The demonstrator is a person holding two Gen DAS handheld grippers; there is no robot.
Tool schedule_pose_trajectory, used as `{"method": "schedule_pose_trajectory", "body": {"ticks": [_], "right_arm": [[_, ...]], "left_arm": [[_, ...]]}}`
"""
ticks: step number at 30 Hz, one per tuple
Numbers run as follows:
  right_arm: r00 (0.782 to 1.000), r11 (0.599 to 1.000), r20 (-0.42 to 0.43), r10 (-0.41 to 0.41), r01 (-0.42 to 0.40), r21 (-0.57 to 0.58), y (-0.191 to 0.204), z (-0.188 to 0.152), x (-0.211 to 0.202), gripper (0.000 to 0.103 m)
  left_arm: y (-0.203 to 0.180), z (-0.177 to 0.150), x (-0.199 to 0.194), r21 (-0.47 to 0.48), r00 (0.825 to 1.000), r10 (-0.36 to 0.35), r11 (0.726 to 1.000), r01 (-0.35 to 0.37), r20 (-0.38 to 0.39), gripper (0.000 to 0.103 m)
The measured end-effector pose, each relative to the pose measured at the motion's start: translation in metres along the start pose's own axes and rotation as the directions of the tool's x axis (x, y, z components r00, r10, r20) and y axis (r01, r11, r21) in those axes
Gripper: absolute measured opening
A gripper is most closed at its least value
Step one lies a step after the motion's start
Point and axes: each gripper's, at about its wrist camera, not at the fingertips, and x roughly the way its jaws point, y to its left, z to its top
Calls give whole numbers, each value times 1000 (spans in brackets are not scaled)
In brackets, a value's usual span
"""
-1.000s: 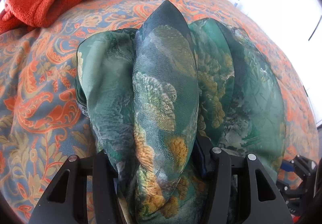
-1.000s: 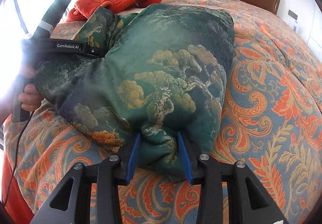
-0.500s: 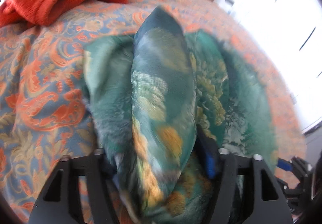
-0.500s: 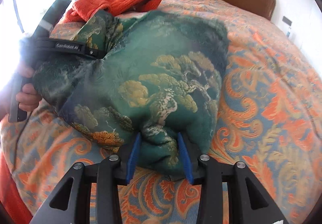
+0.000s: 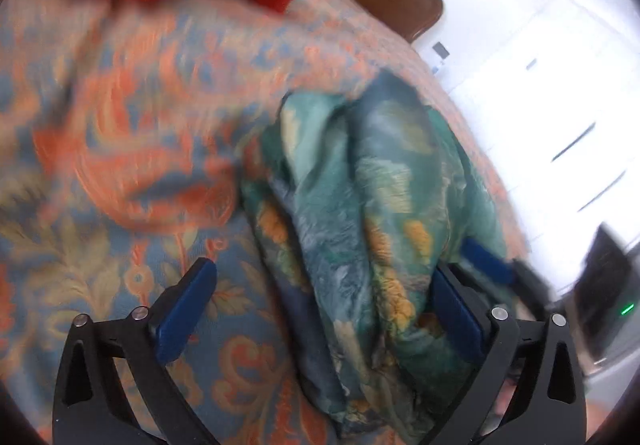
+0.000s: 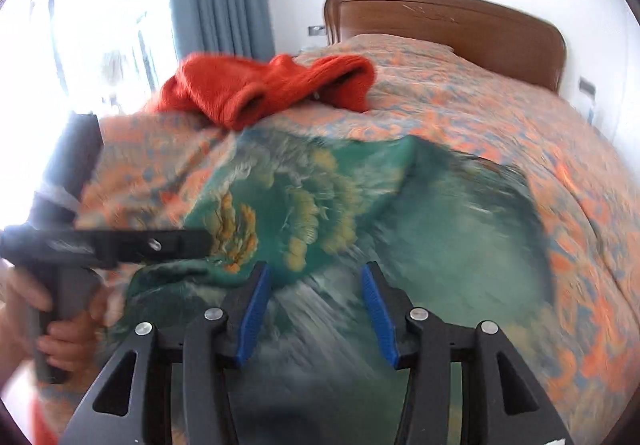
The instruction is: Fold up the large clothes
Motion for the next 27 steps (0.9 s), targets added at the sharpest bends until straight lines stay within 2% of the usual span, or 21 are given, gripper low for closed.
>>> {"method": "schedule_pose_trajectory", "body": {"ticks": [2,4,5,7,8,9,10,11,13,16,17,18,19,20,21,24,27], "right_arm": [[1000,1000,-11,-14,14,-3,1,-8,20,49],[1000,999,-6,19,-18,49,-7,-13,25,49],[1000,998,-2,29,-29,62,-9,-14,26,49],[1000,999,4,18,-18,48,-7,-16,27,49],[1000,999,6,9,-10,41,-6,-17,26,49],[1000,999,6,6,-6,40,-6,-17,27,49],[1000,999,5,6,-6,44,-6,-18,27,49],[1000,999,4,7,-7,51,-7,-18,29,49],[1000,998,6,4,-4,60,-7,-16,31,49],[1000,998,15,-11,10,55,-5,-14,36,49],[1000,998,17,-14,13,54,-4,-16,34,49],[1000,998,20,-16,15,53,-4,-16,34,49],[1000,998,20,-16,15,53,-4,-16,34,49],[1000,998,20,-16,15,54,-3,-17,34,49],[1000,998,19,-15,14,56,-3,-17,34,49],[1000,999,19,-19,18,48,-2,-18,33,49],[1000,999,18,-17,16,50,-2,-18,32,49]], "left_arm": [[17,-1,7,-51,998,-55,997,54,-22,103],[18,-2,8,-23,998,-70,997,70,-2,103],[14,-3,5,-2,998,-58,998,58,15,102],[4,-10,-14,42,993,-33,999,29,114,102],[1,-13,-25,55,985,-33,998,24,170,102],[0,-14,-37,61,972,1,998,-16,235,103],[1,-13,-41,40,959,96,993,-110,265,103],[2,-9,-40,9,938,211,975,-222,274,103],[3,0,-25,-18,892,374,924,-382,255,103],[17,13,12,-63,840,516,856,-513,168,103],[23,16,30,-73,813,571,821,-566,113,103],[25,15,41,-50,775,624,781,-622,98,103],[20,13,49,-12,745,657,751,-661,114,103],[15,11,52,6,731,668,738,-675,136,103],[12,8,51,11,729,667,737,-676,153,103],[13,7,51,-2,743,649,753,-658,163,103],[15,10,53,-3,743,649,754,-657,162,103]]}}
